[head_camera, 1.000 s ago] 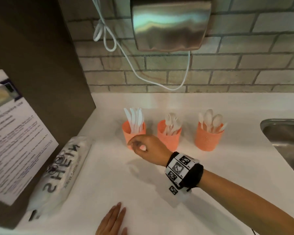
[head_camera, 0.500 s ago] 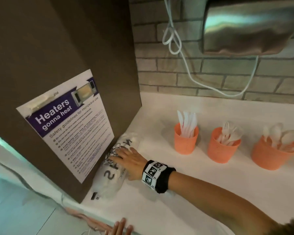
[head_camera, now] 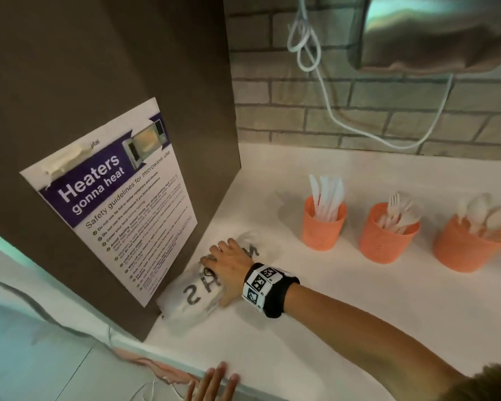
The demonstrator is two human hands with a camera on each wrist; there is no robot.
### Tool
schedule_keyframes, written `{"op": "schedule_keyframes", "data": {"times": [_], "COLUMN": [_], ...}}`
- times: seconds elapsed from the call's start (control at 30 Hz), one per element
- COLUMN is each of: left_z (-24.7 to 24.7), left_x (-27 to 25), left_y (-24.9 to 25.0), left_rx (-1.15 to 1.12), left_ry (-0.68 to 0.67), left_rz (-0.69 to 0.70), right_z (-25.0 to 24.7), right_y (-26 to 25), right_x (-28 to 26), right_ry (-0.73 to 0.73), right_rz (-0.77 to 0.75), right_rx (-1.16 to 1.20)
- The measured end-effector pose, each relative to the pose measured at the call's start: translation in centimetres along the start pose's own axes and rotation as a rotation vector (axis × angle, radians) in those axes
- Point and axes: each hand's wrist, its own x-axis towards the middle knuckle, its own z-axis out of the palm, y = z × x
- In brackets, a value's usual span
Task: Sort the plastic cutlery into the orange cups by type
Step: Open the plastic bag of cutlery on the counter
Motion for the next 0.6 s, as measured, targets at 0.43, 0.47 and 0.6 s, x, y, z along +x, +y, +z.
{"op": "schedule_keyframes", "data": {"times": [0.43,0.47,0.6], "left_z": [0.5,0.2,1.6], "left_x": [0.6,1.3,2.8], "left_y": [1.3,0.8,1.3], "left_rx": [-0.132,-0.073,-0.049], "left_ry": [0.171,0.224,0.271], "left_rz": [0.08,0.095,0.136], "right_z": [4.5,4.7,5.2], "right_y": [4.5,5.3,8.1], "right_x": [-16.9,-18.1,-22.7], "right_ry": [-0.068,-0.078,-0.094], "right_rz": [0.464,0.501,0.605], "right_rx": [0.299,0.295,0.296]}}
